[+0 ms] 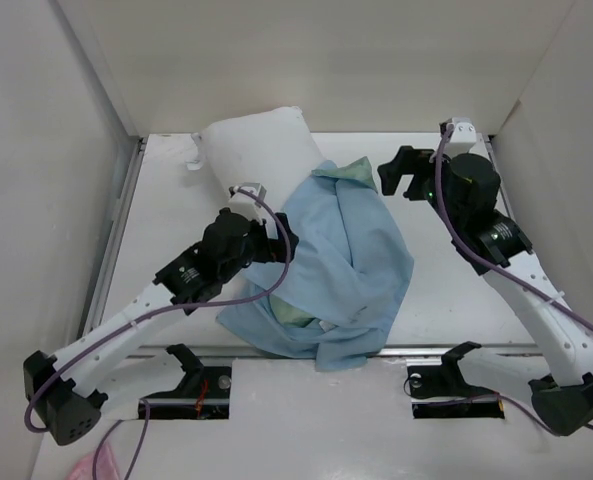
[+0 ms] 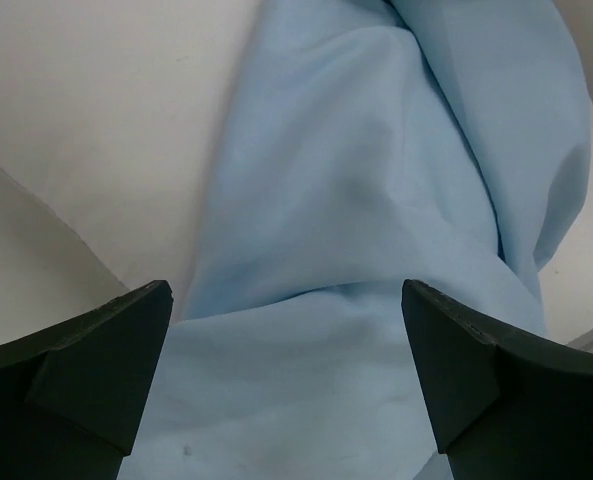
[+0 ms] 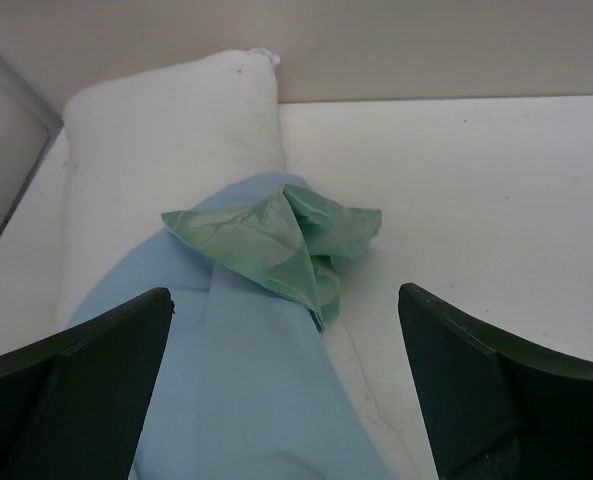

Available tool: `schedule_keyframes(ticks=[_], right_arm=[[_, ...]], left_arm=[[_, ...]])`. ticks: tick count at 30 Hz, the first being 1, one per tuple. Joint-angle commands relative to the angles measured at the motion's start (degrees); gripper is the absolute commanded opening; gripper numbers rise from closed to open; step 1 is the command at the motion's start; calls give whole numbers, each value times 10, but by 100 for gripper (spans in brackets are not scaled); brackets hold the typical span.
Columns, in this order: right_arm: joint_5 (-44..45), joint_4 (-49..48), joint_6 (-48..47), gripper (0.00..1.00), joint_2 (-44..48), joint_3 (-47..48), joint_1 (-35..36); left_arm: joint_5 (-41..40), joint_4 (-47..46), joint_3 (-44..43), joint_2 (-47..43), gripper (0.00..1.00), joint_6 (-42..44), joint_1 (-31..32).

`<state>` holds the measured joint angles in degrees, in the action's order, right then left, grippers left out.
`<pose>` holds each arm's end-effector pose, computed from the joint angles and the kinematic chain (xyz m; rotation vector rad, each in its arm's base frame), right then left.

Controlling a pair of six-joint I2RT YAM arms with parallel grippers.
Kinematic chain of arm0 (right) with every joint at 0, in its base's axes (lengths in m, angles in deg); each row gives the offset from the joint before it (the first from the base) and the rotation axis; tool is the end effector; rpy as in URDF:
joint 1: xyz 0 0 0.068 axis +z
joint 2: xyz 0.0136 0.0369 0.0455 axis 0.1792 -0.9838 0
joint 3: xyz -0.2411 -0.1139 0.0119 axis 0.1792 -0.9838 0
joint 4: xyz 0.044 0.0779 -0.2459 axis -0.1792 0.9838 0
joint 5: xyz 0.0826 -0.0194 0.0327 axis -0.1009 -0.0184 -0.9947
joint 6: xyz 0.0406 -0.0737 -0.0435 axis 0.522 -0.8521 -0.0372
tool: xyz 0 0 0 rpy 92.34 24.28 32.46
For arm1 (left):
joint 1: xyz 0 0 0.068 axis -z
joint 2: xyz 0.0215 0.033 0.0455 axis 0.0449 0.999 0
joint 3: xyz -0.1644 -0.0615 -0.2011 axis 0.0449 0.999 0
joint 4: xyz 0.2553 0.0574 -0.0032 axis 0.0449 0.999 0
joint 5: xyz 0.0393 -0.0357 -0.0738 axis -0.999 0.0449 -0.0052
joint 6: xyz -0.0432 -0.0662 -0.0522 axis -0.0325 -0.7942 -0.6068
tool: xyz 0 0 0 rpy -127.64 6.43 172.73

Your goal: Put the pillow into the pillowcase

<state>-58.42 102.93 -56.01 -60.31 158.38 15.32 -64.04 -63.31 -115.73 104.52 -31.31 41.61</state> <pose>0.2714 0.1132 0.4049 -0.0297 1.7690 0.3604 0.2030 -0.1736 0.3248 0.1941 1.8695 -0.6439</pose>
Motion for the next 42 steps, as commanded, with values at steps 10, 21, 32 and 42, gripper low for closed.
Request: schedule_keyframes(ticks=[10,21,32,42], right_arm=[[86,-4,8,100,46,-25,6],[14,-38,-61,100,-36,-45,6],[52,-72,-40,0,-286,106,1],[177,-73,-38,0,-67,136,1]], left_arm=[[99,-65,-64,169,70,86,7],[29,-59,-112,123,0,64,7],[-35,20,-146,100,0,58,7],[-194,60,-262,1,0,71,7]])
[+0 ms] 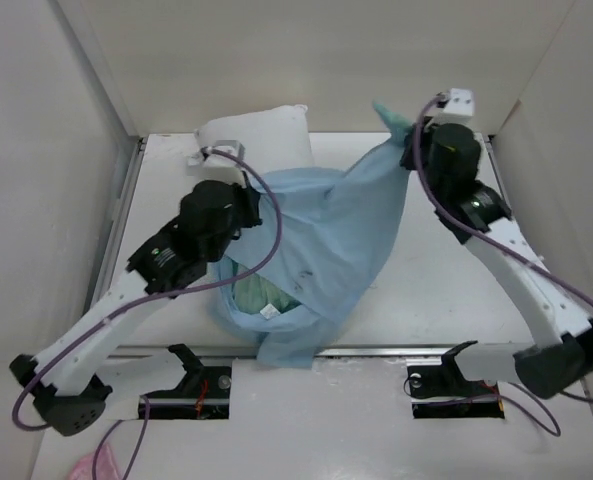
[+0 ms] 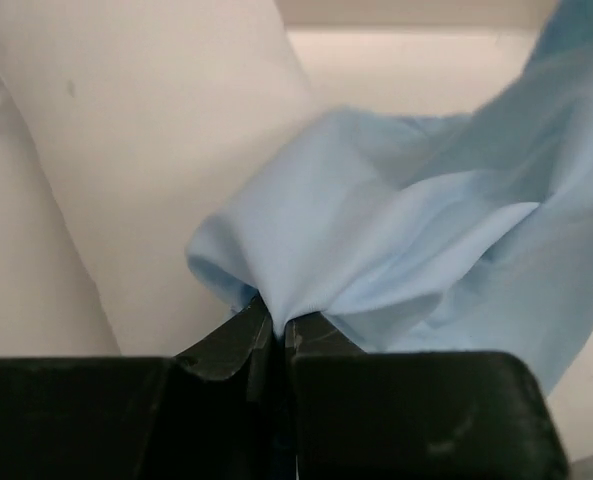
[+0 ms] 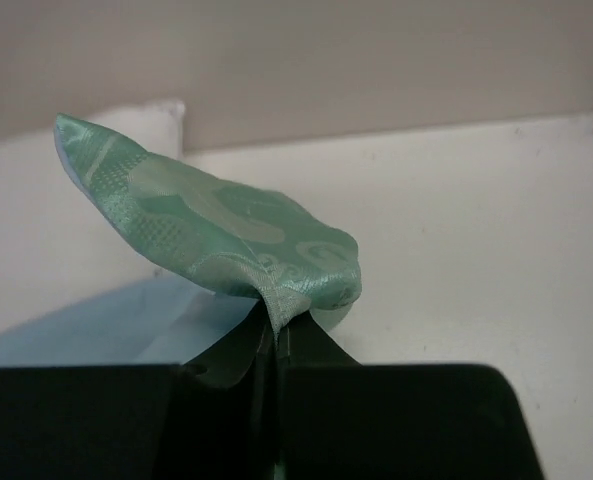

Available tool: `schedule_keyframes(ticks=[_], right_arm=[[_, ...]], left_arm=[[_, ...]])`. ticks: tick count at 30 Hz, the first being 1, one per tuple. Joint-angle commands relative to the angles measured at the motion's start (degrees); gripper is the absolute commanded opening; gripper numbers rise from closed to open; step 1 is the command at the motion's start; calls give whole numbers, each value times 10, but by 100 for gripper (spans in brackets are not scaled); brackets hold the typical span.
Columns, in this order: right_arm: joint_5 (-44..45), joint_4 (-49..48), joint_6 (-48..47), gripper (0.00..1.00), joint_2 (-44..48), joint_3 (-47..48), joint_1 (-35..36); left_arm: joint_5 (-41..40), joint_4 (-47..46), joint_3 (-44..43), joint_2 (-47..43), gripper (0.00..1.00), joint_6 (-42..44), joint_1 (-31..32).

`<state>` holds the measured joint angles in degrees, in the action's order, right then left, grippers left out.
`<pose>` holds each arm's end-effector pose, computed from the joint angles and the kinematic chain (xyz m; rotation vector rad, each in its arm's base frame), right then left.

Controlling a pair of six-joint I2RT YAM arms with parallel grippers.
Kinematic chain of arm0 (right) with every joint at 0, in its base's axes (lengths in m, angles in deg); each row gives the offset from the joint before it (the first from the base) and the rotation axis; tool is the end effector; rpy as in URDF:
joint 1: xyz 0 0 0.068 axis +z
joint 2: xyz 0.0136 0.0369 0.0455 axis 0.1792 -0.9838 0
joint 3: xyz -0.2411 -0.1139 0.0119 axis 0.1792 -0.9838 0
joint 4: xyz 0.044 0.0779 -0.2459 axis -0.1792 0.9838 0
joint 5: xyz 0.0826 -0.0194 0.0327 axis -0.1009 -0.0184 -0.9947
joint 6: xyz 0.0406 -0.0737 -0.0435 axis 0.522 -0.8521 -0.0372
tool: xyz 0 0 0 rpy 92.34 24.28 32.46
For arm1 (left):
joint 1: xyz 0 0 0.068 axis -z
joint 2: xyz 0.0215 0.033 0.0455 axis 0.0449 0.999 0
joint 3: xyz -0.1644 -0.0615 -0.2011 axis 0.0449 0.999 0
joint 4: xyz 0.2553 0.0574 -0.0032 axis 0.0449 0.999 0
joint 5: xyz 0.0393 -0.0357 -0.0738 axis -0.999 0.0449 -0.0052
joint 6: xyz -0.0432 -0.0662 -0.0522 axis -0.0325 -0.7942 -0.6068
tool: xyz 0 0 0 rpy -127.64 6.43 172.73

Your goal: Put the pillow into the pillowcase

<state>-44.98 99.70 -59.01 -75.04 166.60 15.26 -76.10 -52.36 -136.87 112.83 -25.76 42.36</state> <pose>0.3370 0.1230 0.3924 0.0822 1.7937 0.0953 0.2207 -0.1719 0.4052 0.1294 1.7982 -0.4201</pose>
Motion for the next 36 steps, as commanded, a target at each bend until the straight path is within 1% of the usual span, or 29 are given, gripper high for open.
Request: schedule_keyframes(ticks=[1,4,6,7,9,10,12,13,14,15,16,17,18,19,20,21,22,24,25,26,27,28,29,30,31,32,34,35,36], right_arm=[[43,-40,-16,0,94,62,2],[43,-34,-36,0,143,87,2],[74,-34,-46,0,172,110,2],[88,-34,-57,0,179,123,2],[125,-19,-66,0,185,160,2],[139,-11,-73,0,191,174,2],[192,3,-78,0,191,213,2],[213,18,-85,0,184,225,2],[237,24,-91,0,184,233,2],[261,24,-91,0,175,239,2],[308,30,-97,0,169,247,2],[336,36,-97,0,150,247,2],[367,41,-102,0,137,247,2],[421,41,-103,0,122,247,2],[446,48,-103,2,106,247,-4],[467,48,-103,2,73,235,-4],[474,48,-103,3,56,225,-10],[423,69,-75,3,10,197,-50],[387,86,-33,4,-7,197,-73],[321,105,-10,4,-26,197,-130],[315,141,17,4,-69,197,-156],[314,152,51,4,-91,197,-178],[321,162,63,4,-113,197,-200],[298,171,72,6,-137,213,-247],[273,205,72,6,-186,228,-269],[258,238,103,6,-212,248,-288],[266,290,133,8,-254,282,-329],[271,296,139,10,-285,287,-339],[271,301,139,10,-297,287,-348]], left_arm=[[-73,-61,-56,-108,0,38,0],[-91,-92,-82,-134,0,65,0],[-91,-120,-111,-134,0,98,0],[-71,-131,-124,-134,0,111,0],[-38,-157,-151,-90,0,149,0],[1,-157,-194,-68,0,161,0],[17,-147,-249,18,0,167,0],[24,-139,-314,51,0,173,0],[31,-133,-347,84,0,179,0],[39,-127,-379,152,0,180,0],[53,-116,-412,185,0,185,0],[97,-111,-482,221,0,185,-8],[113,-111,-520,293,0,185,-15],[126,-106,-557,333,0,176,-27],[137,-99,-641,374,0,170,-27],[149,-91,-684,417,0,160,-38],[165,-83,-722,495,0,142,-49],[241,-99,-755,551,0,113,-66],[276,-117,-740,584,0,97,-74],[298,-173,-719,599,7,72,-88],[298,-193,-697,616,15,59,-88],[309,-205,-705,637,31,59,-95],[325,-210,-719,686,99,50,-102],[338,-217,-736,707,100,40,-102],[344,-217,-758,721,100,29,-108],[350,-212,-758,727,100,21,-108],[370,-225,-733,699,100,15,-132],[370,-225,-690,679,100,15,-139],[370,-225,-667,633,100,22,-152]])
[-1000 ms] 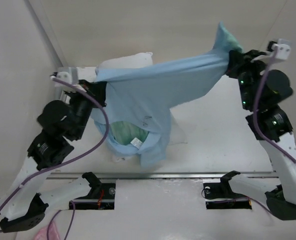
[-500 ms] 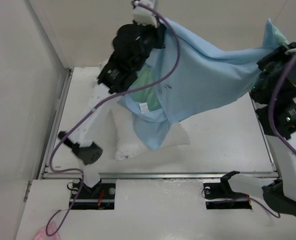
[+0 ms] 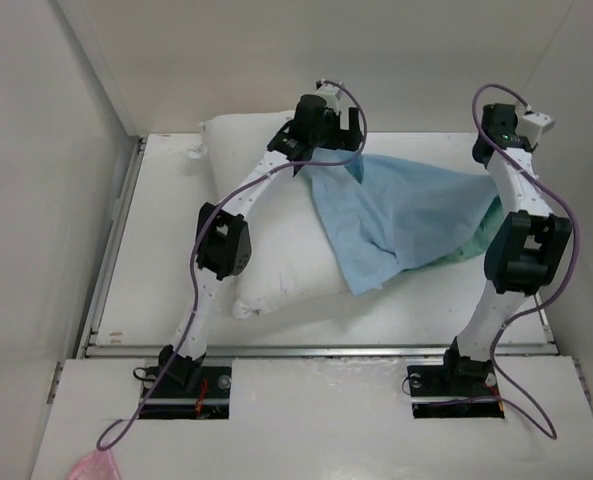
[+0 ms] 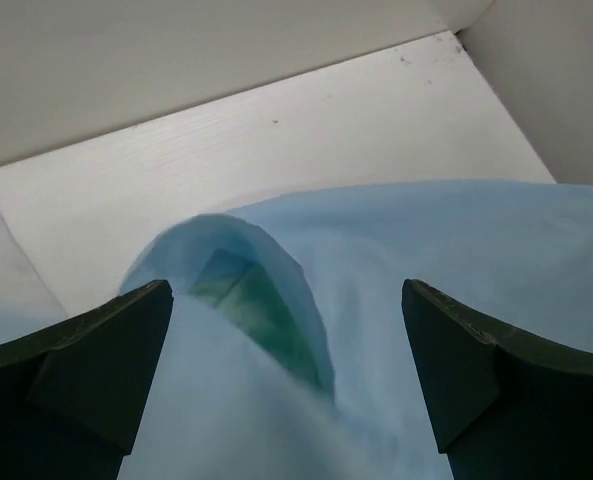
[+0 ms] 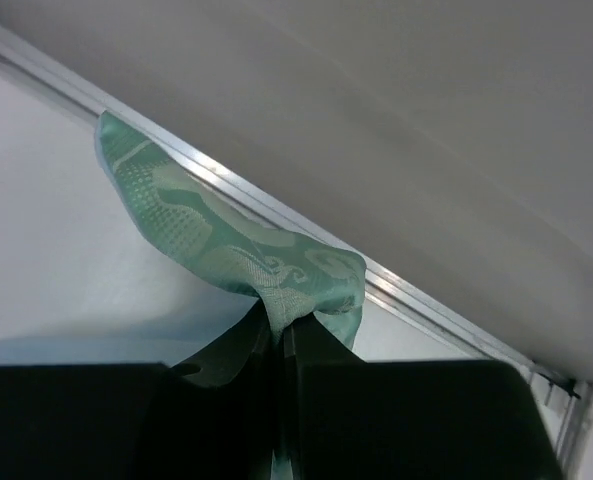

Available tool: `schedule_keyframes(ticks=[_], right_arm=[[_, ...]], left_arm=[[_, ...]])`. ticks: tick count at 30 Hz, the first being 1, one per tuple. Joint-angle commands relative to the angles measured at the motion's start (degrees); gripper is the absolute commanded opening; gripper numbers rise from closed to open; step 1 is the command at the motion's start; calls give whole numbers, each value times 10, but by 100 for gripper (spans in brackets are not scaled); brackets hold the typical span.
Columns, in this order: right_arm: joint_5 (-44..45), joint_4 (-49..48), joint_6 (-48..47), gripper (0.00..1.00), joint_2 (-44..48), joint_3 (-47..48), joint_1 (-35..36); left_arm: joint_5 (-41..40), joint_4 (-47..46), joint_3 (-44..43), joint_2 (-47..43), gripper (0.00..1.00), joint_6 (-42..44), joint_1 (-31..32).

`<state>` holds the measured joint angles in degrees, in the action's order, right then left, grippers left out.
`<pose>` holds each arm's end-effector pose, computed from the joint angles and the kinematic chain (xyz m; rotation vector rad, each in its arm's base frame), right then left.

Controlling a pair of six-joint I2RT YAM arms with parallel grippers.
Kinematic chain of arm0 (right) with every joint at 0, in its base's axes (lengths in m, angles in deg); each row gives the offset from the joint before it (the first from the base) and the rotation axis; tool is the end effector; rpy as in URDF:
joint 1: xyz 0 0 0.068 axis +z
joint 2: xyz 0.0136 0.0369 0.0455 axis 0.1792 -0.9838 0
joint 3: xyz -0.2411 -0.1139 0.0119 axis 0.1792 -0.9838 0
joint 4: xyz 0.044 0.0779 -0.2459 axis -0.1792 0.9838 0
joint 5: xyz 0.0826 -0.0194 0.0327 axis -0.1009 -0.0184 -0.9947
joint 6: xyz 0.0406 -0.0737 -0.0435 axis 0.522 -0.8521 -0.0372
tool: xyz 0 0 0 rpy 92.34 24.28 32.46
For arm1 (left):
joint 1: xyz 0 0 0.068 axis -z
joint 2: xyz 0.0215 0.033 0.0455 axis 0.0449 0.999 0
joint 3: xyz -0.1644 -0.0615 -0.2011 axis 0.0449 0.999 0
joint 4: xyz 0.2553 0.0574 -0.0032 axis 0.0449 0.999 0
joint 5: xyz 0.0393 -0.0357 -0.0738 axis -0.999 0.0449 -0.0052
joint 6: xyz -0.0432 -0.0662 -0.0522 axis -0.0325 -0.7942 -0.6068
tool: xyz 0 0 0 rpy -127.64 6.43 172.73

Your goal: Put the pillow into the pillowcase

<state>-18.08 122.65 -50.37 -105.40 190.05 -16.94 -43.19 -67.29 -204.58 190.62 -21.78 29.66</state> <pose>0.4319 -0.1169 0.3038 0.9107 1.9436 -0.8773 0.5156 -0.3417 0.3159 0.4036 1.7264 -0.7339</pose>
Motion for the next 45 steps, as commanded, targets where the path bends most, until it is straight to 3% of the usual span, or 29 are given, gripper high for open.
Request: schedule_keyframes(ticks=[1,3,7,8,9,11,12,16,19,24,25,26,27,28,31,34,39,43,45], right_arm=[[2,77,53,10,-5,59,-38],[-4,91,60,15,-19,68,-45],[-16,91,39,54,-9,61,-45],[-51,84,27,73,-2,49,-45],[-69,70,15,84,20,39,-45],[-118,48,-8,100,54,-12,-32],[-133,22,-8,100,94,-32,-31],[-260,-54,-41,100,193,-133,-9],[-355,-100,-46,100,244,-199,16],[-396,-109,-46,100,271,-244,70],[-396,-109,-46,100,279,-259,92],[-396,-104,-46,100,287,-267,102],[-396,-104,-40,100,287,-276,111],[-404,-104,-40,100,296,-285,119],[-434,-122,-40,100,312,-317,147],[-440,-128,-53,100,318,-329,188],[-374,-128,-65,100,318,-318,264],[-387,-137,-60,100,307,-318,292],[-387,-151,-60,100,299,-313,302]], left_arm=[[41,-62,30,-171,100,-8,-30],[0,-21,79,-220,100,30,-36],[-125,62,222,-388,100,42,-49],[-146,68,262,-416,100,31,-49],[-170,68,350,-443,100,21,-49],[-170,55,436,-517,100,-14,-49],[-158,45,511,-537,100,-19,-49],[-138,39,587,-569,100,-18,-2],[-114,60,569,-509,100,0,27],[-132,129,521,-399,100,13,44],[-132,129,521,-376,94,13,44],[-127,129,527,-365,73,13,44],[-127,129,527,-353,26,2,36],[-138,129,527,-331,0,-8,28],[-205,143,527,-322,0,-17,23],[-303,137,567,-380,0,-66,9],[-308,65,664,-615,0,-88,-108],[-466,132,643,-670,0,-113,-165],[-476,141,629,-670,0,-92,-184]])
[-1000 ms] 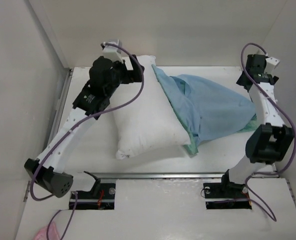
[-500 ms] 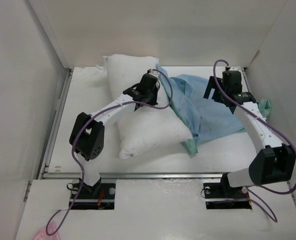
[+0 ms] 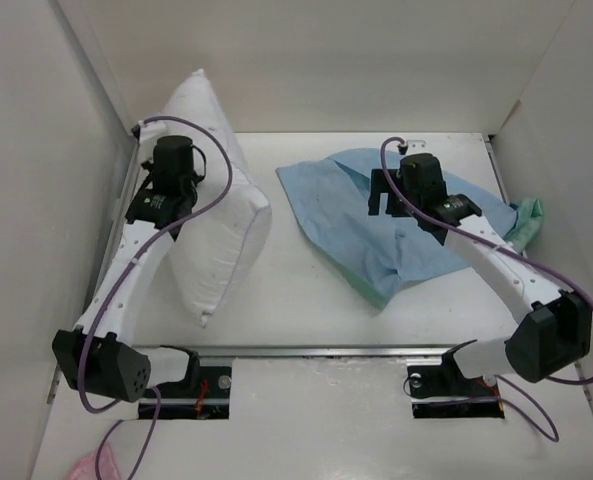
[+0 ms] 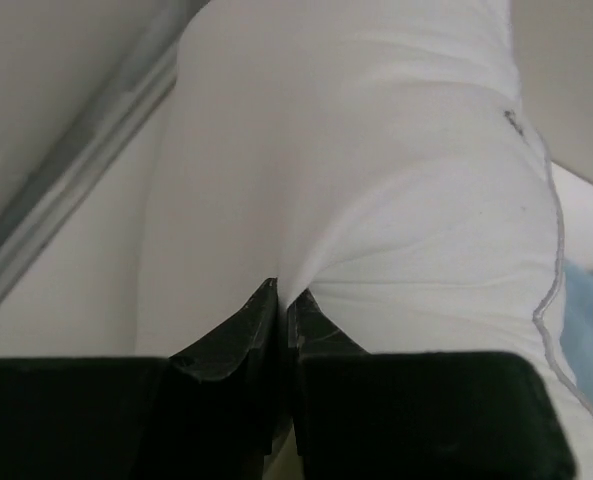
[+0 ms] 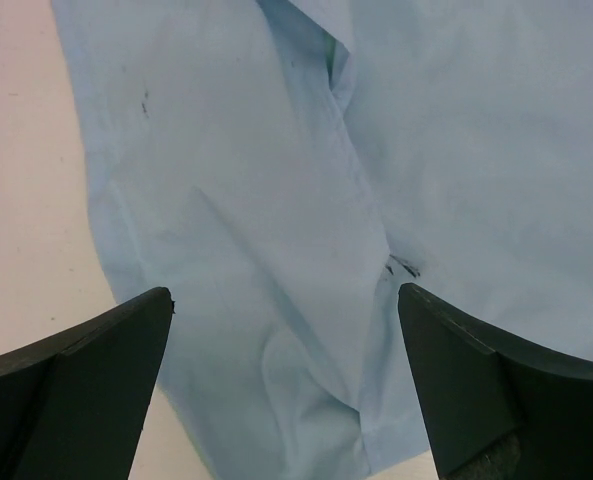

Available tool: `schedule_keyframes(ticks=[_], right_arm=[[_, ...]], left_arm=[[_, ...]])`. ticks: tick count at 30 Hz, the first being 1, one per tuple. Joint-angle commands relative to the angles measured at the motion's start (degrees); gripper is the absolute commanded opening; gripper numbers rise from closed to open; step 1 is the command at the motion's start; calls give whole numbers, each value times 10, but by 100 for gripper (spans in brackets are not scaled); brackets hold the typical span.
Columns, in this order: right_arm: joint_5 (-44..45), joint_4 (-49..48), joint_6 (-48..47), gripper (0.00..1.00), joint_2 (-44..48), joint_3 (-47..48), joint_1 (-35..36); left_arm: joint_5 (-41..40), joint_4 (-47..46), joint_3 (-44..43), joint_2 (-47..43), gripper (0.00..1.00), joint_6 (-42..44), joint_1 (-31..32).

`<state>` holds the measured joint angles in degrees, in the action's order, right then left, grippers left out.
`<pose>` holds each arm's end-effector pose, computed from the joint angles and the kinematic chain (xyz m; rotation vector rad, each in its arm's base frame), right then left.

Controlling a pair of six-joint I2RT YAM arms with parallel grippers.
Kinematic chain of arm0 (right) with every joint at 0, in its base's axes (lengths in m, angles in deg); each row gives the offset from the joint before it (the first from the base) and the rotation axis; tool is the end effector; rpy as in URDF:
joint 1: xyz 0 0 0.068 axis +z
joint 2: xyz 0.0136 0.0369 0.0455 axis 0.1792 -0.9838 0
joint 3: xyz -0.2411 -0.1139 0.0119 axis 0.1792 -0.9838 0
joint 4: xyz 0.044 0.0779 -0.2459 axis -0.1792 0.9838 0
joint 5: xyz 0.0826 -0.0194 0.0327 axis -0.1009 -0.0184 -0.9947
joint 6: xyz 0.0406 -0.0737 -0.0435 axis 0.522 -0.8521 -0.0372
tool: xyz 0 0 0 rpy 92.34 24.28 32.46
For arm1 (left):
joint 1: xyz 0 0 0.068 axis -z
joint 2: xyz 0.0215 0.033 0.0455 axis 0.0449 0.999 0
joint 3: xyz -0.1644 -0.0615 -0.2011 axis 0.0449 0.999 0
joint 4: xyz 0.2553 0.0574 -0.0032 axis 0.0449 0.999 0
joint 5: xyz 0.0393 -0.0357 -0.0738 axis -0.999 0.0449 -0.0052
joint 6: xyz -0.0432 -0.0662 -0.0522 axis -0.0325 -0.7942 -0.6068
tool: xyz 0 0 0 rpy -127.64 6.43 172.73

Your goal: Put the pillow into the pillowcase

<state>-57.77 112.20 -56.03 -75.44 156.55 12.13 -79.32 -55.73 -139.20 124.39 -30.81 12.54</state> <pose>0.3249 0.1165 0.2893 -0.0350 2.2066 0.1543 0.3309 -0.0495 0.3724 -0.4382 1.8163 -0.0159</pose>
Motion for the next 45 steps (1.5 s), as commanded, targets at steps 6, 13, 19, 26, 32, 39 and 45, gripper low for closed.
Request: schedule_keyframes(ticks=[6,13,19,26,32,39,45], right_arm=[[10,-70,-14,100,-57,57,64],[5,-64,-33,100,-121,138,82],[44,-57,-33,100,-112,112,82],[-57,-40,-15,100,-80,57,2],[-57,-47,-21,100,-42,30,-3],[-52,-57,-21,100,-18,-3,-3],[-9,-51,-9,100,-44,-18,-21]], left_arm=[[64,-12,-46,-3,0,76,-43],[189,-43,-30,-36,84,121,-32],[251,-16,-31,-55,100,141,21],[187,150,-4,-65,100,41,194],[91,238,55,-97,100,-40,241],[166,123,84,25,100,45,246],[142,107,15,194,100,97,246]])
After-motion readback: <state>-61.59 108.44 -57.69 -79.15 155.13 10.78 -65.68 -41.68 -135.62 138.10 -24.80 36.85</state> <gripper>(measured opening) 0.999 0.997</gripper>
